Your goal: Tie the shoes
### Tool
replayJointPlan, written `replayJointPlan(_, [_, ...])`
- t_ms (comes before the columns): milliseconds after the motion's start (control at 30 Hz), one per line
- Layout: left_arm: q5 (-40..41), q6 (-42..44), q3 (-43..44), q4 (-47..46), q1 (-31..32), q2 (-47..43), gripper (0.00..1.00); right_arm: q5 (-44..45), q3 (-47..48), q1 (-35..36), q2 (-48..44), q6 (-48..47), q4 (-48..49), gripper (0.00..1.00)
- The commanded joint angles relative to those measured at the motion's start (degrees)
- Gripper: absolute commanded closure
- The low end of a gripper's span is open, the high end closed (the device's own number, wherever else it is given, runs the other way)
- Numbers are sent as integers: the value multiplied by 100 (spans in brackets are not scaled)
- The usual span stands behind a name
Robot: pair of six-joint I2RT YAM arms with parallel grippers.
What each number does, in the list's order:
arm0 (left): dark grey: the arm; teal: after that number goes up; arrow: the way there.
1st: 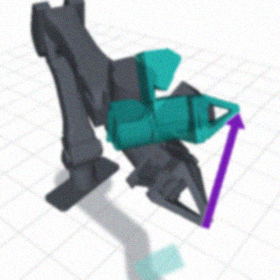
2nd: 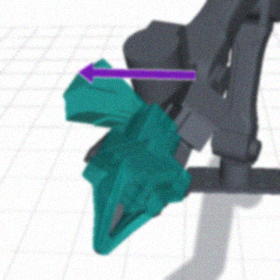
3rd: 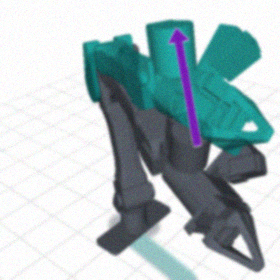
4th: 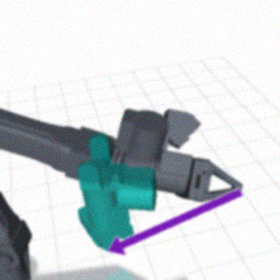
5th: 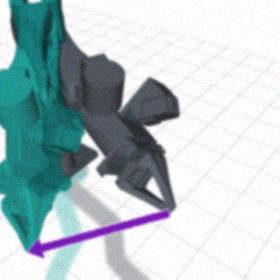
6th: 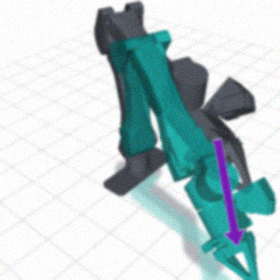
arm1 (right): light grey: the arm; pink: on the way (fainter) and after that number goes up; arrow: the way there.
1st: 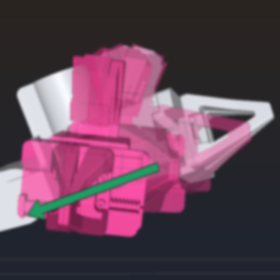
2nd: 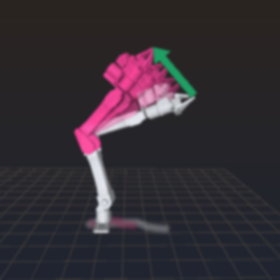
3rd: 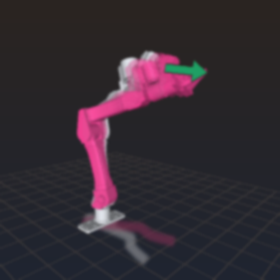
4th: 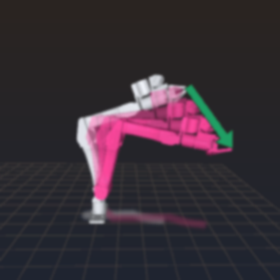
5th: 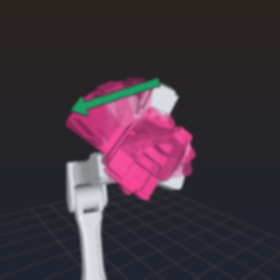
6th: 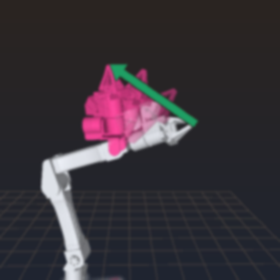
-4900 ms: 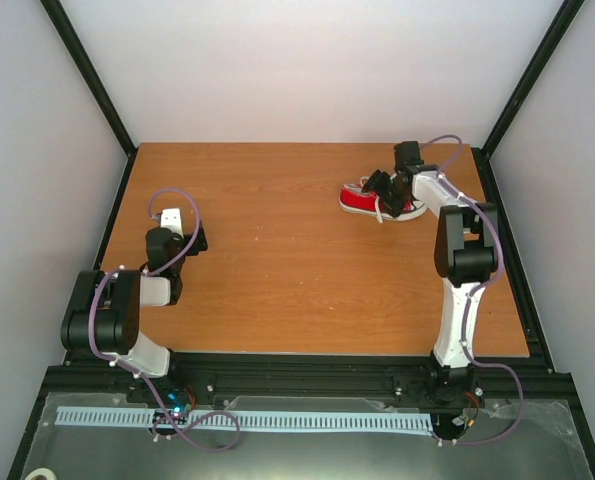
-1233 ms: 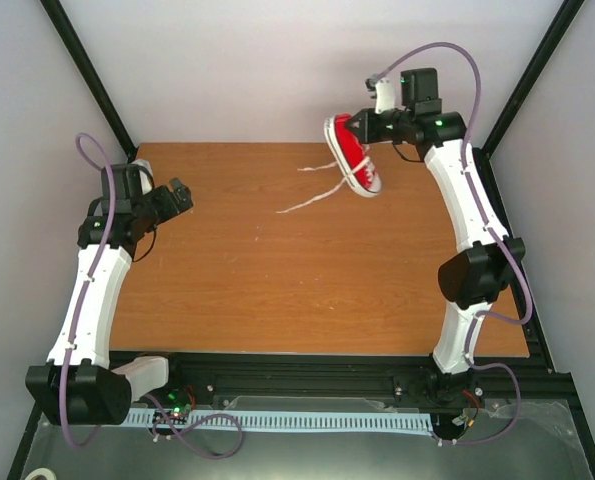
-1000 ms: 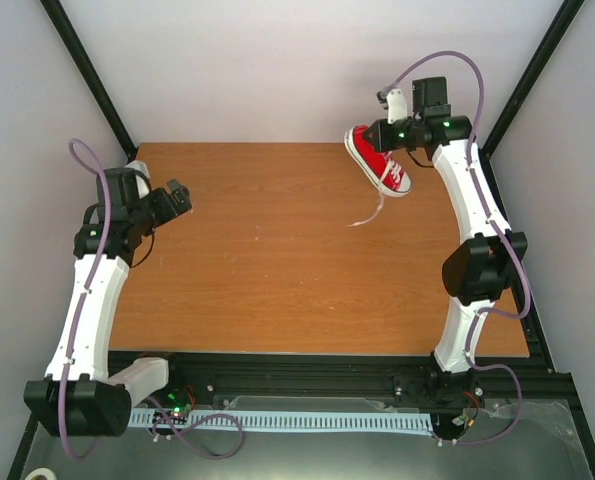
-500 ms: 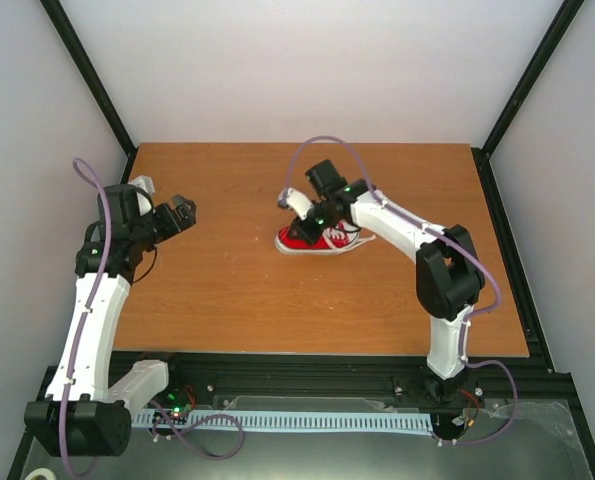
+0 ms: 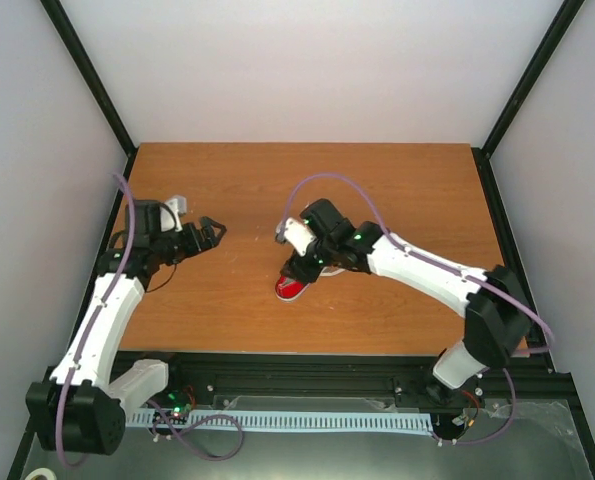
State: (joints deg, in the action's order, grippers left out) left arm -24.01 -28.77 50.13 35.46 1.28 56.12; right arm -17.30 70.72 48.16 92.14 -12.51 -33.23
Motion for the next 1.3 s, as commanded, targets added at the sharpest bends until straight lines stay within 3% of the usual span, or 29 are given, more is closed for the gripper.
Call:
replayJointPlan(0, [-582, -26, 17, -404, 639, 498, 1, 1359, -215, -314, -805, 1732, 865, 29])
replayJointPlan(67, [-689, 2, 71, -465, 976, 867, 2, 1720, -304, -761, -956, 2488, 828, 23])
replayJointPlan(200, [-1212, 74, 120, -704, 1448, 1586, 2, 1803, -400, -1745, -725, 3492, 283, 31])
replayJointPlan(367, [-2087, 714, 240, -558, 1799, 2704, 4, 1634, -469, -2448, -266, 3700, -33, 38])
replayJointPlan(600, [-2544, 1162, 324, -396, 2094, 3546, 3, 1722, -225, -2649, 632, 3391, -93, 48])
replayJointPlan(933, [-2875, 1565, 650, -330, 2664, 4382, 3, 1621, -10, -2645, 1387, 3055, 197, 49])
replayJointPlan(1133, [-2841, 1470, 838, -551, 3135, 4406, 3, 1684, 107, -2650, 1649, 2941, 282, 49])
replayJointPlan(1267, [-2154, 1463, 802, -361, 3126, 3953, 3, 1871, 259, -2652, 1874, 2910, 266, 53])
